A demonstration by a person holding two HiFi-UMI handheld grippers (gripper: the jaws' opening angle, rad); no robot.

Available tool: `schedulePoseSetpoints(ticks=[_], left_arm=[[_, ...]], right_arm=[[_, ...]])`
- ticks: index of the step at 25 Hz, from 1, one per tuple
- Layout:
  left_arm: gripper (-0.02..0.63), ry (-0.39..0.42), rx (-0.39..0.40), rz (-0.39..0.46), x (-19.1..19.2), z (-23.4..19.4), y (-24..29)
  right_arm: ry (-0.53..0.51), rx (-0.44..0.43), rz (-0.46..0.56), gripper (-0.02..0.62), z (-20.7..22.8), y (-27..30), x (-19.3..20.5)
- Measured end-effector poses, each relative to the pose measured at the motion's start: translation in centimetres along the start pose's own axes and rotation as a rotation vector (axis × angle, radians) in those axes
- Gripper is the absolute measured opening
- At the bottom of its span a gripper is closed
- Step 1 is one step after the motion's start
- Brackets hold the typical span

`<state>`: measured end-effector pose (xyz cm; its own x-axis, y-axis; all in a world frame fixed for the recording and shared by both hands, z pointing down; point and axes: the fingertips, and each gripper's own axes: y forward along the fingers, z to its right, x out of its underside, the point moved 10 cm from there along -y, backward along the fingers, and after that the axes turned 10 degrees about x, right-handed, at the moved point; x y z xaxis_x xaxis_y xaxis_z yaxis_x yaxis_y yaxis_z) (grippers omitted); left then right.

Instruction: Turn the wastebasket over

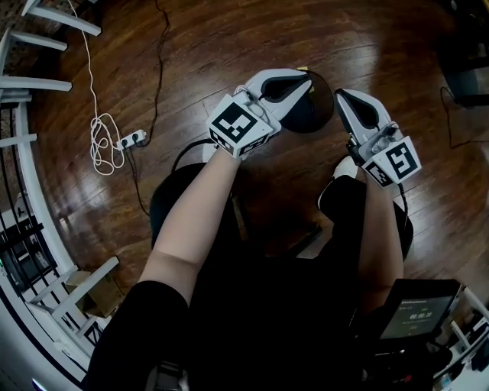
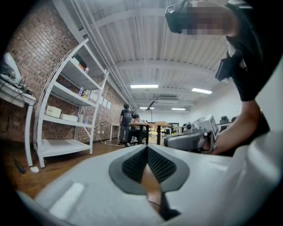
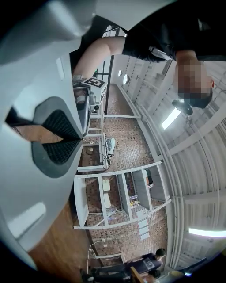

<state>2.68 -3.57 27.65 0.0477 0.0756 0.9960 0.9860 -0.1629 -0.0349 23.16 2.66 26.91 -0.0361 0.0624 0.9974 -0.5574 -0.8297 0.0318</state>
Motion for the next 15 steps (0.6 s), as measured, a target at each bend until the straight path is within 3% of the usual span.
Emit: schedulePoseSetpoints(ticks=[15], left_arm=[[0.003, -0.003, 0.006, -0.009, 0.67, -0.05, 0.7]], right_arm=[[0.006, -0.028, 0.007, 0.009, -0.27, 0.41, 0.81]])
